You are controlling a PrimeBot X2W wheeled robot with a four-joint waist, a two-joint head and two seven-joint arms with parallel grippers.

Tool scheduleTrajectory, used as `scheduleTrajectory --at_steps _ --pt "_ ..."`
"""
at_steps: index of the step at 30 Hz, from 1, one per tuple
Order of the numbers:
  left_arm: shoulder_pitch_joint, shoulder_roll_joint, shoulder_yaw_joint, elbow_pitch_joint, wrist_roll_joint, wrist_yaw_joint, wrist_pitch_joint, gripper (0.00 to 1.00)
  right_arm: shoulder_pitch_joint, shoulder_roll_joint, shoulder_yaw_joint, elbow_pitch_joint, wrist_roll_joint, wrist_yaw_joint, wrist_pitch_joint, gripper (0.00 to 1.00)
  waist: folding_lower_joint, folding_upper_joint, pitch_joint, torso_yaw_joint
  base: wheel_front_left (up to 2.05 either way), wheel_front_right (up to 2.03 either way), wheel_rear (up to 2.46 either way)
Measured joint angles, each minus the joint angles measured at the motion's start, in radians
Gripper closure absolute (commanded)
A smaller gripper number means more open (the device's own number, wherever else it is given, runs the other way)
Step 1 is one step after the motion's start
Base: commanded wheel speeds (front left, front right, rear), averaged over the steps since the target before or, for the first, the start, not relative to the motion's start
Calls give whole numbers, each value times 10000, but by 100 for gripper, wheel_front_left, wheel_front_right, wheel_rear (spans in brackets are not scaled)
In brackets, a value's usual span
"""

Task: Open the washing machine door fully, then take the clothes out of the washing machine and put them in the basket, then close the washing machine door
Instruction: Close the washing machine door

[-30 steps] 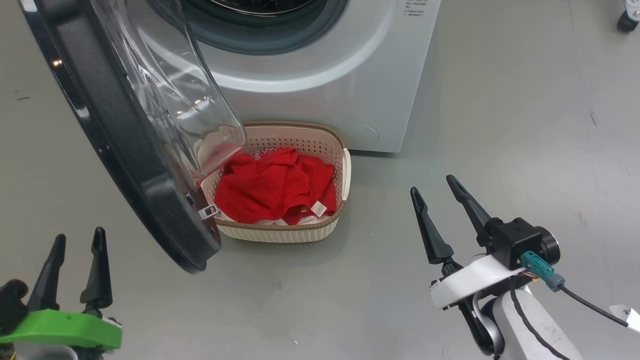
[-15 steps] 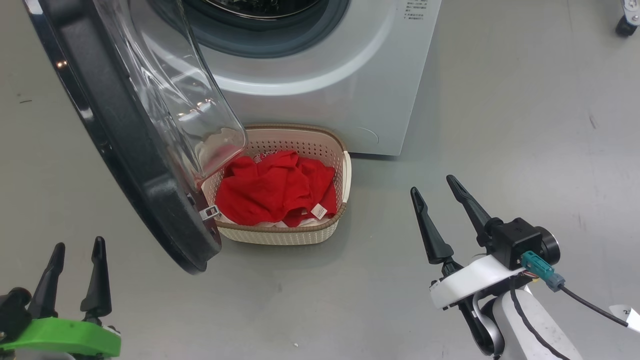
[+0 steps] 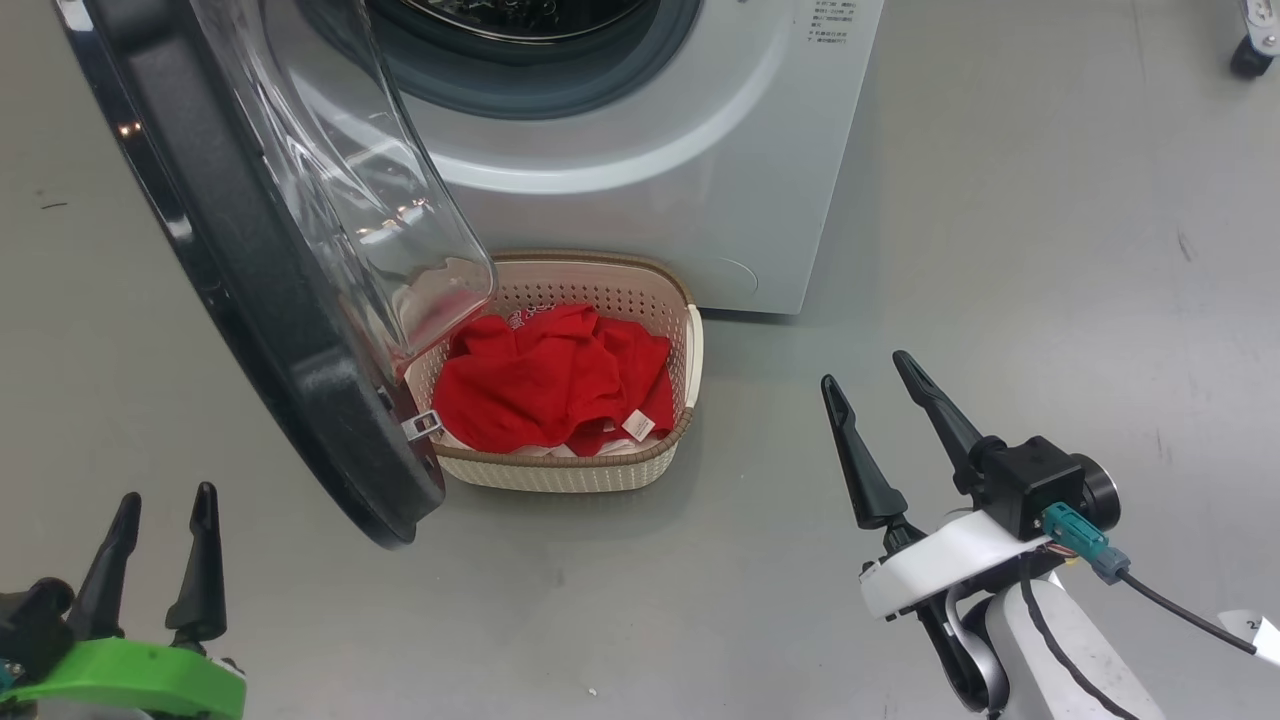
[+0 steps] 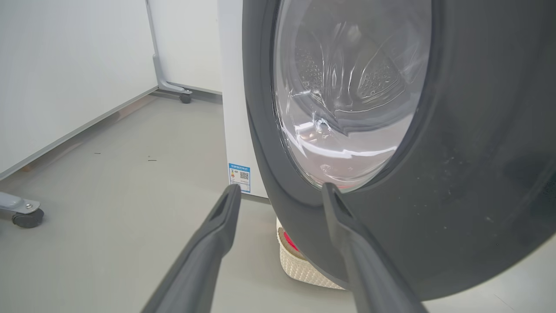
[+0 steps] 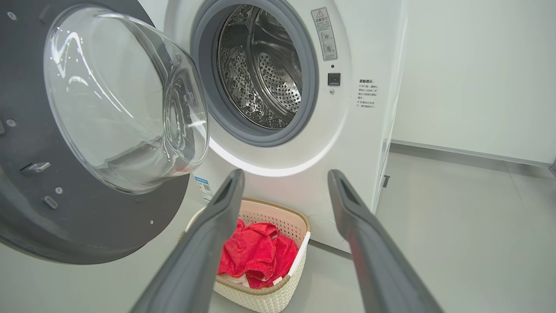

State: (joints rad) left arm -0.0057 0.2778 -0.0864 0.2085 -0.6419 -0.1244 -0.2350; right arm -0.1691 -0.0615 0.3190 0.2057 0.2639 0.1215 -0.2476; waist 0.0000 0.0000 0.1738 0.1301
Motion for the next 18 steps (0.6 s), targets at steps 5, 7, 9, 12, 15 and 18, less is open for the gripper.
scheduleTrajectory --at_steps 5,7,9,12,15,18 --pt "-11 15 -163 94 -96 0 -42 100 101 0 0 0 0 0 0 0 0 0 -8 4 0 0 0" --pt "-20 27 -178 102 -107 0 -42 100 110 0 -2 0 0 0 0 0 0 0 -9 5 0 0 0" --pt "-60 65 -201 111 -182 0 -52 100 111 2 -8 0 0 0 0 0 0 0 -12 8 0 0 0" --pt "-130 44 -209 98 -564 0 -52 100 113 4 -12 0 0 0 0 0 0 0 -13 14 0 0 0" --pt "-168 -173 -194 23 -1423 0 -52 100 133 8 -10 0 0 0 0 0 0 0 -10 23 0 0 0" --pt "-244 -203 -245 -109 -2155 0 29 100 140 8 -8 0 0 0 0 0 0 0 -9 36 0 0 0"
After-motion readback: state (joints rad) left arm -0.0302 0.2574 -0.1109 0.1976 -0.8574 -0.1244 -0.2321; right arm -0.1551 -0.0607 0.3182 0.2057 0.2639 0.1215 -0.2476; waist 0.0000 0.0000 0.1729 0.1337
